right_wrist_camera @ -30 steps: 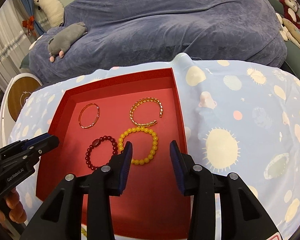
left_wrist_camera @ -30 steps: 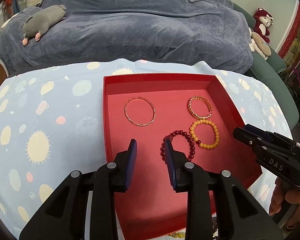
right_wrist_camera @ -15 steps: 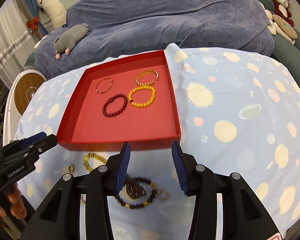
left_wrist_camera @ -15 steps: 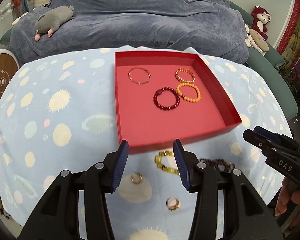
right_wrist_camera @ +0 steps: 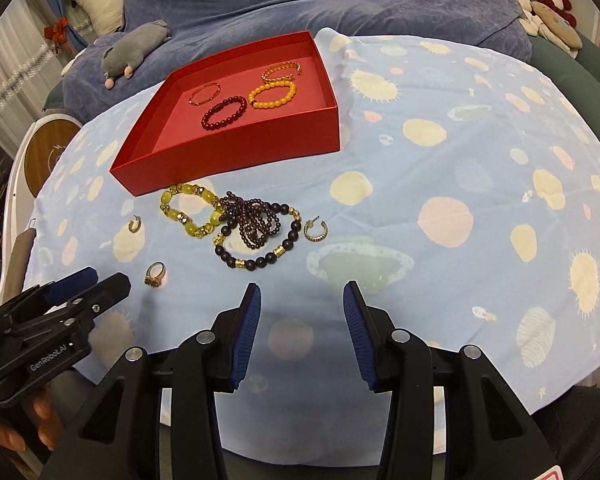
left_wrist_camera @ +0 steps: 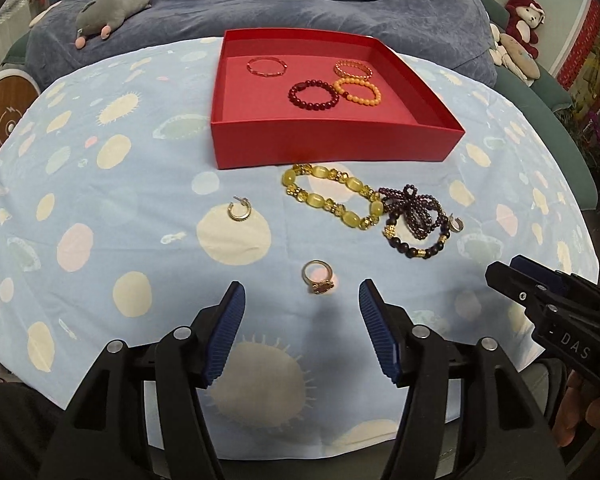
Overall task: Organize jewelry
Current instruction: 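Grasp the gold stone ring with the left tool while the right grasps the purple bracelet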
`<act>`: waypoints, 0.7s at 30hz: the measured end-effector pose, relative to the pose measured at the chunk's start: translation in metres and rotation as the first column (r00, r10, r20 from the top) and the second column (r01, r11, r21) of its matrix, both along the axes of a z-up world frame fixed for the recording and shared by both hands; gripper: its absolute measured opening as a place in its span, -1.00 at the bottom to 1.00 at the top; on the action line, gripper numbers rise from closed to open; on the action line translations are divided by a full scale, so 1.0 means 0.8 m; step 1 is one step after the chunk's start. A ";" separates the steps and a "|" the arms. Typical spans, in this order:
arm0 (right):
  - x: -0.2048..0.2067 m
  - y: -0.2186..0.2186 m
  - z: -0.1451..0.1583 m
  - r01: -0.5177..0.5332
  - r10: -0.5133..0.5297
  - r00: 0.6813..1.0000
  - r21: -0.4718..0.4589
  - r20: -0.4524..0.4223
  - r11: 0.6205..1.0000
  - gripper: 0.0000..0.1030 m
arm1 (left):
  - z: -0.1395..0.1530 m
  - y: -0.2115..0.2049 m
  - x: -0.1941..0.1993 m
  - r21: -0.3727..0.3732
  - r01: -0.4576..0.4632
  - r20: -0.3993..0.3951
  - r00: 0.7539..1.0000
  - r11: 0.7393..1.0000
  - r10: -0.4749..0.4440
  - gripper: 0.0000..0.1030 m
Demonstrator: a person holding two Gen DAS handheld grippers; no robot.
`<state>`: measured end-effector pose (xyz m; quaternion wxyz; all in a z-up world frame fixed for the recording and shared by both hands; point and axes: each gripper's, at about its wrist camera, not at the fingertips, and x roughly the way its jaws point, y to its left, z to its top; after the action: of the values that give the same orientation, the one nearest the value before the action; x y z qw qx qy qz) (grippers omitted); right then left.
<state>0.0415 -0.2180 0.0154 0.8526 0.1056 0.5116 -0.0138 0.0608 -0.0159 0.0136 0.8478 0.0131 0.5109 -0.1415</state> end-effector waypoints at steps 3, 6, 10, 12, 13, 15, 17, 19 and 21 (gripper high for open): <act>-0.004 -0.001 0.000 -0.002 0.002 1.000 0.001 0.002 1.000 -0.18 | -0.010 -0.013 -0.001 0.014 0.008 -0.002 1.000 1.000 -0.008 0.09; -0.005 -0.001 0.001 -0.001 0.001 1.000 0.007 0.002 1.000 -0.18 | -0.020 -0.020 0.002 0.029 0.010 -0.013 1.000 1.000 -0.009 0.01; -0.004 0.002 -0.001 -0.010 0.010 1.000 0.010 0.001 1.000 -0.18 | -0.030 -0.018 0.006 0.032 -0.008 -0.028 1.000 0.999 0.009 -0.13; -0.004 0.005 -0.001 -0.015 0.015 1.000 0.011 0.000 1.000 -0.18 | -0.034 -0.015 0.009 0.031 -0.018 -0.038 0.999 0.999 0.019 -0.31; -0.003 0.006 -0.002 -0.018 0.018 1.000 0.012 0.000 1.000 -0.18 | -0.034 -0.014 0.008 0.031 -0.019 -0.030 0.999 0.999 0.020 -0.34; -0.003 0.008 -0.003 -0.018 0.018 1.000 0.014 -0.002 1.000 -0.18 | -0.034 -0.014 0.009 0.037 -0.017 -0.024 1.000 0.999 0.018 -0.38; -0.003 0.010 -0.004 -0.021 0.021 1.000 0.014 -0.004 1.000 -0.18 | -0.034 -0.012 0.010 0.036 -0.023 -0.020 1.000 0.999 0.024 -0.46; -0.002 0.011 -0.004 -0.025 0.025 1.000 0.013 -0.004 1.000 -0.18 | -0.035 -0.008 0.011 0.033 -0.026 -0.018 0.999 0.999 0.026 -0.58; -0.003 0.011 -0.004 -0.024 0.024 1.000 0.013 -0.004 1.000 -0.18 | -0.035 -0.005 0.011 0.031 -0.024 -0.019 1.000 0.999 0.025 -0.78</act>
<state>0.0394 -0.2091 0.0120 0.8508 0.1050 0.5149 -0.0005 0.0698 -0.0201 -0.0144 0.8442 0.0184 0.5212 -0.1235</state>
